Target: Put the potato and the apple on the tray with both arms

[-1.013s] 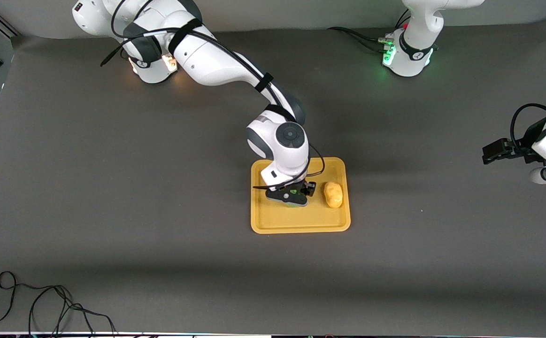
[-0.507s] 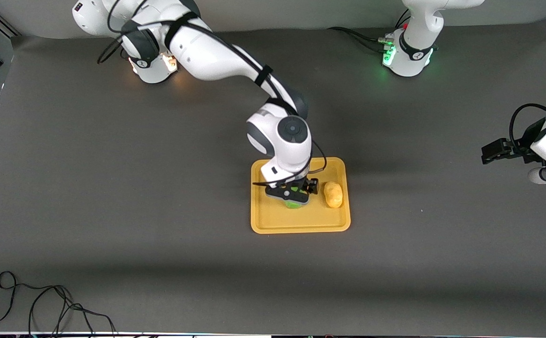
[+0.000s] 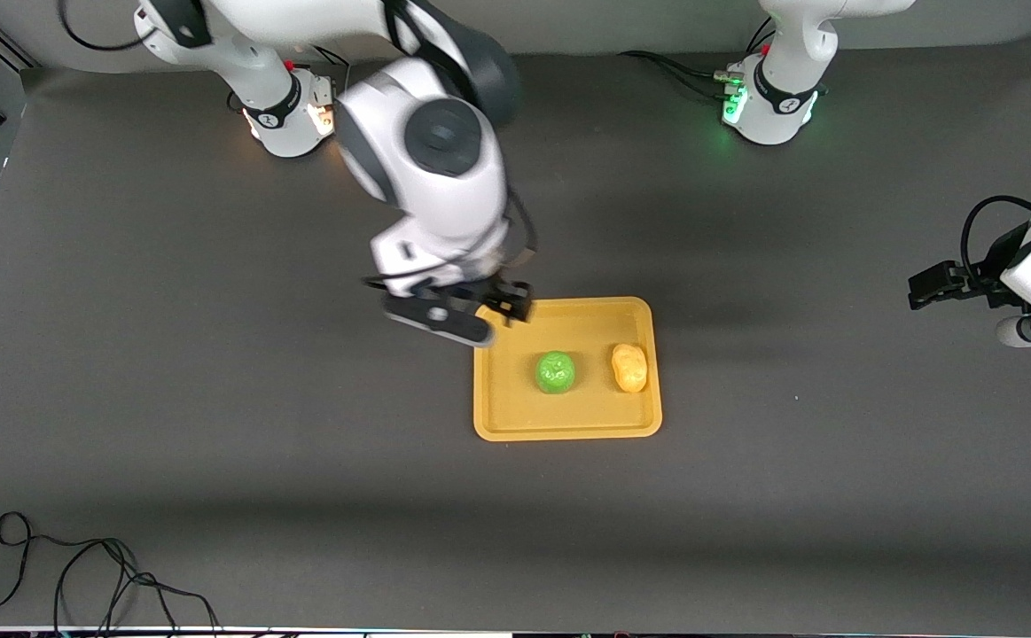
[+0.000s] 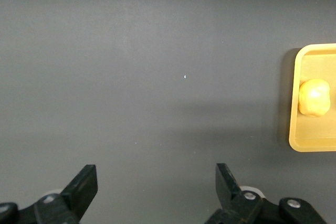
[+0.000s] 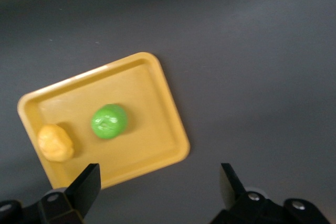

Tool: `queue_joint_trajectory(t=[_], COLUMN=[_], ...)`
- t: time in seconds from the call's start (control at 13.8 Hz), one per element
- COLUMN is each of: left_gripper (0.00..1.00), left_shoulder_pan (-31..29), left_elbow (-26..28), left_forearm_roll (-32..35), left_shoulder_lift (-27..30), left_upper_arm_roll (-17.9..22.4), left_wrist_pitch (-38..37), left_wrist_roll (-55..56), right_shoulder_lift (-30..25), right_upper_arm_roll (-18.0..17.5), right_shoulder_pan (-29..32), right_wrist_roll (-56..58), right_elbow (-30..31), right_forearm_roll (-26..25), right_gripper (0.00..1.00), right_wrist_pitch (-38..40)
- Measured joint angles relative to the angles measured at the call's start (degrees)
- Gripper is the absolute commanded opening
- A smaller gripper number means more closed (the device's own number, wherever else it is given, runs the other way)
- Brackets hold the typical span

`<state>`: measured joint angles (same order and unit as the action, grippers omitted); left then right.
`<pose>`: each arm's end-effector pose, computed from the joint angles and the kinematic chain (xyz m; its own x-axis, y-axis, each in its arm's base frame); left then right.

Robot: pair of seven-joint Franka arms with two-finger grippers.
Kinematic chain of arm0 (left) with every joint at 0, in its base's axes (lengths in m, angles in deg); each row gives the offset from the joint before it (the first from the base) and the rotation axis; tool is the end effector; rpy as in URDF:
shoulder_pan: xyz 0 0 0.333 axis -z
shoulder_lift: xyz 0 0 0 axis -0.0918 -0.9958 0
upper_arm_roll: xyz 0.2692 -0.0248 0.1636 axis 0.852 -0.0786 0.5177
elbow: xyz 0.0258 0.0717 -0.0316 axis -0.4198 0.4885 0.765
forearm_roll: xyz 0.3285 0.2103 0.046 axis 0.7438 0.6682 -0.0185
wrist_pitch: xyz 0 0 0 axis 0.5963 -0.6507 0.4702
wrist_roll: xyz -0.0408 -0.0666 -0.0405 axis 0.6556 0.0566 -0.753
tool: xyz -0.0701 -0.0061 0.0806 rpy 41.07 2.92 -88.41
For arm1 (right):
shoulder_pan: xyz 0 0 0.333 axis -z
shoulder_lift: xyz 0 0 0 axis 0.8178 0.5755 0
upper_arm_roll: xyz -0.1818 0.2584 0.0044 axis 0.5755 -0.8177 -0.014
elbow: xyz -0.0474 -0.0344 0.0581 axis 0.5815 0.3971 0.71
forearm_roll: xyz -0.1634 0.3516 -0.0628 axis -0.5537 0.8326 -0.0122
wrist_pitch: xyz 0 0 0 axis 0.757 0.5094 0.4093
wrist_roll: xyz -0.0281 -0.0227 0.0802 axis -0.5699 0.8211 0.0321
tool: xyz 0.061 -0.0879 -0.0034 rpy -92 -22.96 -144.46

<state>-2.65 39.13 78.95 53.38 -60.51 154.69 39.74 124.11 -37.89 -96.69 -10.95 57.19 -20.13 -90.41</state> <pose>0.5879 0.0032 0.5457 0.9991 -0.0013 -0.0416 -0.0022 -0.9998 -0.0217 0.5711 0.4308 0.5192 0.9506 -0.3095 0.0239 -0.3104 -0.9485 0.0633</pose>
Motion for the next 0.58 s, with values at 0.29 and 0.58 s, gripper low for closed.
queue_joint_trajectory(t=[0.29,0.58], left_gripper=[1.0,1.0], left_shoulder_pan=[0.07,0.67], left_elbow=[0.0,0.03], left_forearm_roll=[0.0,-0.02], left_shoulder_lift=[0.03,0.03], left_upper_arm_roll=[-0.04,-0.11], left_wrist_pitch=[-0.01,-0.05], left_wrist_roll=[0.0,0.04], right_shoulder_lift=[-11.71,-22.87], right_upper_arm_roll=[3.25,7.01], right_shoulder_pan=[7.39,14.85], right_wrist_roll=[20.3,35.68], right_elbow=[8.21,18.68], right_forearm_roll=[0.02,0.03], right_gripper=[1.0,1.0], right_wrist_pitch=[6.09,6.64])
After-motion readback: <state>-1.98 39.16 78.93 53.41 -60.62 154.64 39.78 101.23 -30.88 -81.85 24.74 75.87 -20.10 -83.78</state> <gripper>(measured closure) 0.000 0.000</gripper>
